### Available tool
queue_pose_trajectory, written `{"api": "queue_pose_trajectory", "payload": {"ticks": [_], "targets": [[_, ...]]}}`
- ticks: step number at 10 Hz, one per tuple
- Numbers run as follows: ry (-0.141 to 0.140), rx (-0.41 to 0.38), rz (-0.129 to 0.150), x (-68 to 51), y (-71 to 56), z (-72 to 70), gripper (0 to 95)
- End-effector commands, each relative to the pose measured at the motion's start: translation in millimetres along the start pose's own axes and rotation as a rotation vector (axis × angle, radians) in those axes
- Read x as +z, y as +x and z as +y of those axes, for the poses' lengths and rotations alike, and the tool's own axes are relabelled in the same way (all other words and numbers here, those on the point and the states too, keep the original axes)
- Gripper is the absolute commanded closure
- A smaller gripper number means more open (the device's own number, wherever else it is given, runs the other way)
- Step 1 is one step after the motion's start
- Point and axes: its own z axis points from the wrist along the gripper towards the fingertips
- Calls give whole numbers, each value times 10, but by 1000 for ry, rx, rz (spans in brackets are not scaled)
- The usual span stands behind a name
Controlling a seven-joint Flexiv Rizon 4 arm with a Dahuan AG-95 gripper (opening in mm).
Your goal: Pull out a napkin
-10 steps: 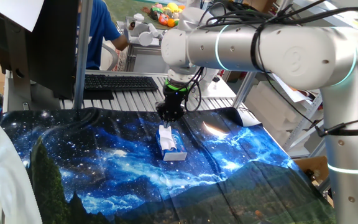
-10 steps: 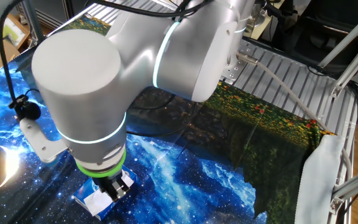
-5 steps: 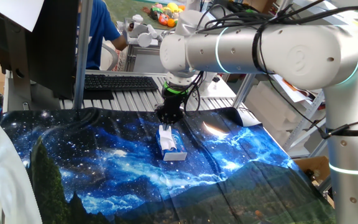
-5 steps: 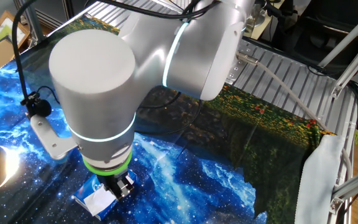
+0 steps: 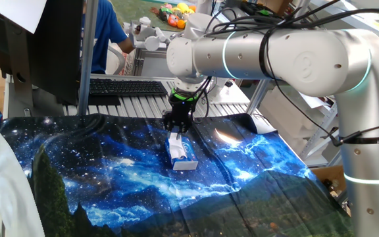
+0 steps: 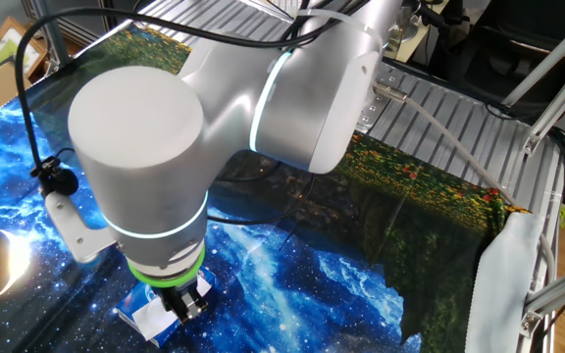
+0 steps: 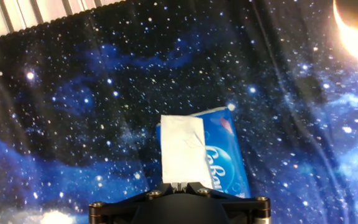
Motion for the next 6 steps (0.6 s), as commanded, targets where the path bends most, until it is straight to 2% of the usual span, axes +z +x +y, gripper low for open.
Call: {"api": "queue_pose_trajectory", "payload": {"ticks": [1, 6], "targets": [[-1, 2, 4, 1, -18, 13, 570], [-4, 0, 3, 56, -37, 34, 570]]}}
